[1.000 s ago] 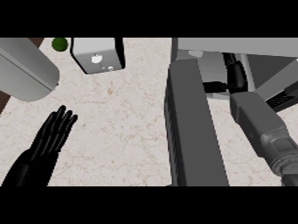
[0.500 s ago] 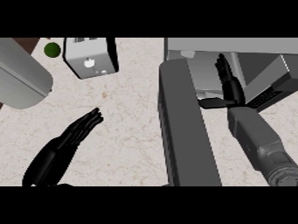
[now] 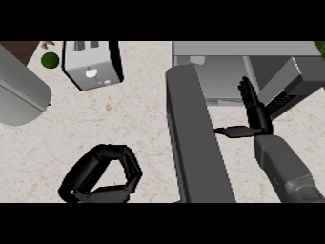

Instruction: Pick up the milk, place it into the microwave and close the microwave

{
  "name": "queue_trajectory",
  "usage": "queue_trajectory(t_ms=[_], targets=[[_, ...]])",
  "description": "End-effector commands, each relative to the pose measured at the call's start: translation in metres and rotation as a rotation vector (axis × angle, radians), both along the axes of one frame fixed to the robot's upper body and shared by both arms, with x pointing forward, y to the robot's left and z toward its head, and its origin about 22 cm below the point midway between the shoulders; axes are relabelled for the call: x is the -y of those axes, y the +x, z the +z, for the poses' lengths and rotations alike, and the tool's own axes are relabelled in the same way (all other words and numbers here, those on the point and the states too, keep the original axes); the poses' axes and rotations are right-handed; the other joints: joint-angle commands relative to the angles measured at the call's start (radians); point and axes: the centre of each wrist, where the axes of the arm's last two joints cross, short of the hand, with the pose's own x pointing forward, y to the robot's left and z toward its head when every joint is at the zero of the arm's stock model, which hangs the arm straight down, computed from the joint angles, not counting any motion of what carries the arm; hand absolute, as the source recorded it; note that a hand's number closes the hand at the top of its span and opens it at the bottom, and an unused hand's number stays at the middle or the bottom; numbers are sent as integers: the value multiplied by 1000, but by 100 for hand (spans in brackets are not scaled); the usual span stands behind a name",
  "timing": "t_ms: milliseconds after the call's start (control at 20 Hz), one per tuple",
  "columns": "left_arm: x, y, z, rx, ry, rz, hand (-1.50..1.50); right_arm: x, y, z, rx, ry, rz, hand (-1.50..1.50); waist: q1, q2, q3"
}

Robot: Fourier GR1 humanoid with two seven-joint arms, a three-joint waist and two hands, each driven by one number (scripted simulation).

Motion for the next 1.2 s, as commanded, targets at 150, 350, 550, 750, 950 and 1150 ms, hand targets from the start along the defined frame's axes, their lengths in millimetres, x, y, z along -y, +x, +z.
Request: queue_trajectory(t_ms=[150,350,550,750,950,1150], targets=[[20,20,-26,3,146,-14,150,30,-25,-8,15,-6,53,-150,-34,-12,-2],[41,33,-33,-66,199,-145,150,38,-51,-20,26,1,66,-150,-41,-11,-2],[59,27,-54,-73,192,-215,150,54,-66,-5,39,-11,56,-150,-35,-9,-3],[88,15,-74,-105,185,-260,150,79,-99,1,56,-8,45,-150,-47,-8,-3],[120,-5,-79,-77,217,-327,150,79,-111,23,82,14,20,-150,-54,-8,-3],[141,-2,-89,-64,305,-315,150,88,-117,45,112,27,33,-150,-63,-1,-3]])
